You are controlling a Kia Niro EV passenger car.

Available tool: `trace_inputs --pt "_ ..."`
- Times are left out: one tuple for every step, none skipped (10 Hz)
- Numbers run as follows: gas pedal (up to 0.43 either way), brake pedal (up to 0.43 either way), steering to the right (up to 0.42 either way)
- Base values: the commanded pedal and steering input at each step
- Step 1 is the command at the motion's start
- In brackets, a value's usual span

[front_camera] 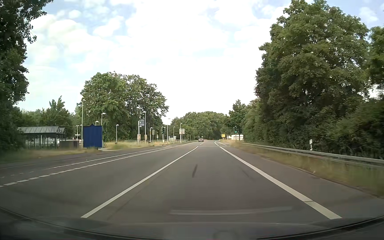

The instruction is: Follow the waypoints while adhering to traffic rules and regulations

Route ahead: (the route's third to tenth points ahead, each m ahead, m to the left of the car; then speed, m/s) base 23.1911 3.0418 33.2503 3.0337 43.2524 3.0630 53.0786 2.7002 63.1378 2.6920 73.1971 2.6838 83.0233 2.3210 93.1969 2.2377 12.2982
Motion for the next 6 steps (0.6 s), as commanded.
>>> trace_inputs --pt "0.039 0.024 0.002" --pt "0.039 0.03 0.002" --pt "0.039 0.03 0.003" --pt "0.039 0.018 0.002" --pt "0.039 0.03 0.002" --pt "0.039 0.024 0.002"
